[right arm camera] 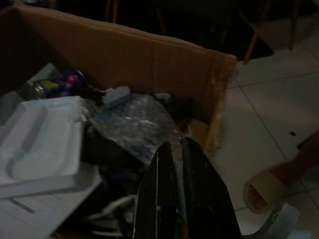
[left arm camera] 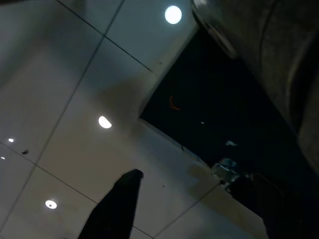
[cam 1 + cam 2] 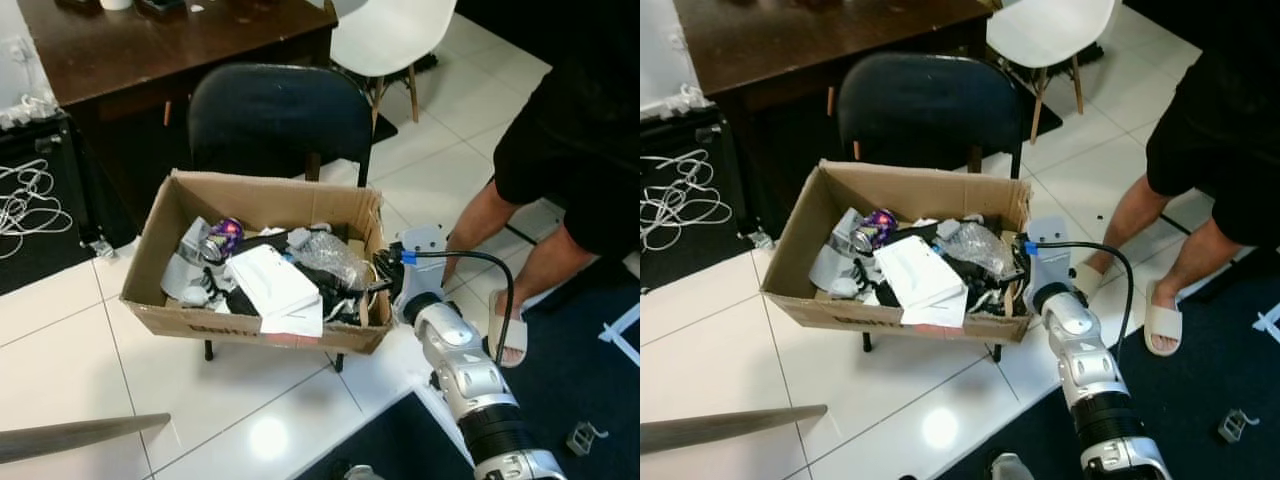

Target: Picking trash to rubbish bin

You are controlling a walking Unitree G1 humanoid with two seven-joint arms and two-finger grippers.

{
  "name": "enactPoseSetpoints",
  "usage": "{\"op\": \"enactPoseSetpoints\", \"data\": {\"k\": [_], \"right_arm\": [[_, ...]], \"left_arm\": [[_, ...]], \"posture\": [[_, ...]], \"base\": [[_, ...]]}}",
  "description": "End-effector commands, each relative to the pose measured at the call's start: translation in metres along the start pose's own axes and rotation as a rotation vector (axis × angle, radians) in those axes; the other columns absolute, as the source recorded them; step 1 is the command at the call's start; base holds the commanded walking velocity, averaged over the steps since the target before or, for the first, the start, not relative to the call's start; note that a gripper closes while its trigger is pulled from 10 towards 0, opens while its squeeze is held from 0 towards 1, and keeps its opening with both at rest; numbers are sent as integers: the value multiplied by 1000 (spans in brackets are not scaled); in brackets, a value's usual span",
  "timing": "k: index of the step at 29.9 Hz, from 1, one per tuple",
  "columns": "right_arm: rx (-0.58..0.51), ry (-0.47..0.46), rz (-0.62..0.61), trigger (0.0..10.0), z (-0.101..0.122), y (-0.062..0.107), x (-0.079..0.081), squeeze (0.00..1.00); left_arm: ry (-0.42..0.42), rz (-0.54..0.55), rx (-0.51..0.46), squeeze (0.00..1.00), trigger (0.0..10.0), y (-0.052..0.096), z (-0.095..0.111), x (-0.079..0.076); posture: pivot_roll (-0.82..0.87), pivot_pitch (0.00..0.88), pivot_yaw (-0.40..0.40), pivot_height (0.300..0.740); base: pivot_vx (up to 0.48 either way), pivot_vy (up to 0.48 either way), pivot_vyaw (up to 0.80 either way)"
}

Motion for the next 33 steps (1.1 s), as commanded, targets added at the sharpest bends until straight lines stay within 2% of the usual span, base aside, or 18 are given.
{"op": "enactPoseSetpoints", "data": {"k": [1,4,8,10,13,15,16,17,19,20,22,23,25,28,29,31,32,33], "right_arm": [[34,15,10,10000,-8,5,0,0],[37,29,9,10000,-8,6,-3,0],[40,95,17,10000,-6,7,-6,0],[42,144,13,10000,-4,7,-13,0],[40,149,6,10000,-2,7,-16,0],[36,163,-4,10000,1,7,-21,0],[36,185,-13,10000,3,7,-25,0],[36,185,-13,10000,3,7,-25,0],[37,217,-23,10000,5,8,-30,0],[37,217,-23,10000,5,8,-30,0],[34,230,-32,10000,8,8,-35,0],[32,233,-35,10000,8,8,-36,0],[28,239,-41,10000,10,8,-39,0],[27,242,-48,10000,11,7,-40,0],[27,242,-48,10000,11,7,-40,0],[29,260,-58,10000,11,7,-42,0],[30,267,-61,10000,11,7,-43,0],[31,289,-63,10000,11,7,-43,0]], "left_arm": [[-21,-108,141,0,10000,9,-47,-32],[-22,-103,138,0,10000,10,-47,-29],[-22,-94,122,0,10000,9,-43,-25],[2,-90,81,0,10000,6,-32,-24],[27,-88,56,0,10000,5,-26,-24],[59,-62,25,0,10000,3,-18,-17],[58,-6,-11,0,10000,3,-9,-2],[58,-6,-11,0,10000,3,-9,-2],[166,211,-101,0,10000,11,4,47],[166,211,-101,0,10000,11,4,47],[317,442,-153,0,10000,30,4,103],[348,503,-162,0,10000,37,2,118],[552,610,-195,0,10000,54,-7,148],[808,642,-273,0,10000,61,-12,160],[808,642,-273,0,10000,61,-12,160],[946,498,-345,0,10000,50,-2,144],[978,437,-365,0,10000,45,2,137],[993,329,-387,0,10000,37,11,121]], "posture": [[-249,506,-1,740],[-243,512,2,740],[-235,523,6,740],[-228,526,9,740],[-229,524,11,740],[-228,520,11,740],[-230,513,10,740],[-230,513,10,740],[-229,504,9,740],[-229,504,9,740],[-228,502,8,740],[-228,502,8,740],[-217,496,11,740],[-215,493,13,740],[-215,493,13,740],[-208,491,13,740],[-208,491,13,740],[-203,490,15,740]], "base": [[0,0,0],[0,0,0],[0,0,0],[0,0,0],[0,0,0],[0,0,0],[0,0,0],[0,0,0],[0,0,0],[0,0,0],[0,0,0],[0,0,0],[0,0,0],[0,0,0],[0,0,0],[0,0,0],[0,0,0],[0,0,0]]}}
Point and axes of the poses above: a point about 5 cm out from each wrist's last joint towards the gripper, its own y axis pointing back from the gripper into the wrist, its own z axis along the axis of the wrist's last joint, x = y × z, the point moved 3 cm from there along -y, pointing out of the wrist towards the gripper, and after that the axes turned 2 degrees about y, right-handed, at the moved point
